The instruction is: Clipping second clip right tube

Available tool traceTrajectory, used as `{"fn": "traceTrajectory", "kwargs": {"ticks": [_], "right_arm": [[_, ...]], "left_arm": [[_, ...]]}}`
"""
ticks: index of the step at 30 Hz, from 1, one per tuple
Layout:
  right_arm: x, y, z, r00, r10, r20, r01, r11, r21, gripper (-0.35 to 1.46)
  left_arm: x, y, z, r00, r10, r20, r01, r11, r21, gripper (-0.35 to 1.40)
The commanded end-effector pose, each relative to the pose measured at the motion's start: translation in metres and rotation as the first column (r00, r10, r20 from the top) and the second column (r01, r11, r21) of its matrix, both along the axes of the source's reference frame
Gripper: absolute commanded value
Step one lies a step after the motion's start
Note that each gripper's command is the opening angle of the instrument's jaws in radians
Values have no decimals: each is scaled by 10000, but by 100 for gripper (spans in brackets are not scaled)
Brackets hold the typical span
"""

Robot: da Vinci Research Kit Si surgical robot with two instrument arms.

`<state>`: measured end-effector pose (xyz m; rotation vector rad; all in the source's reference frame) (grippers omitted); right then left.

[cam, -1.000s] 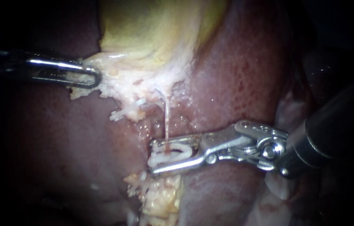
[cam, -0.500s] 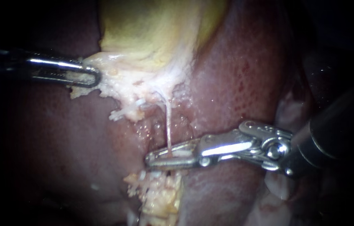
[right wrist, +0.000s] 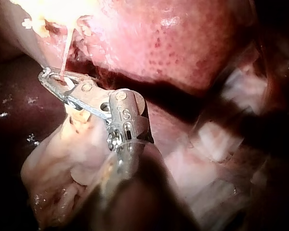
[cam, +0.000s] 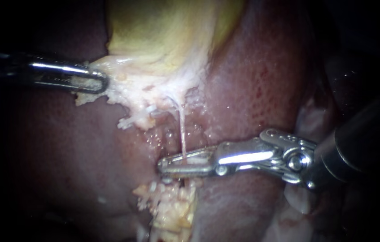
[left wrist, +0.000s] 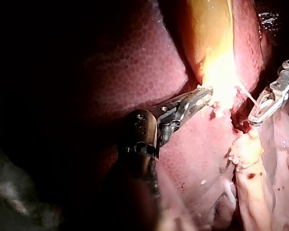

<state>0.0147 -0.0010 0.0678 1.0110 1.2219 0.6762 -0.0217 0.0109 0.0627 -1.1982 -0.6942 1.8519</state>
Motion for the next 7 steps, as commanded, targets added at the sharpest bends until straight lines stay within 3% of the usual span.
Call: {"fn": "traceTrajectory", "kwargs": {"ticks": [1, 7], "right_arm": [[0, 0, 1, 10000, -5, -1, 5, 10000, -4, -35], [0, 0, 1, 10000, -3, 0, 3, 10000, -4, -35]], "left_arm": [[0, 0, 0, 10000, 0, -2, 0, 10000, 1, -35], [0, 0, 0, 10000, 0, -2, 0, 10000, 1, -35]]}}
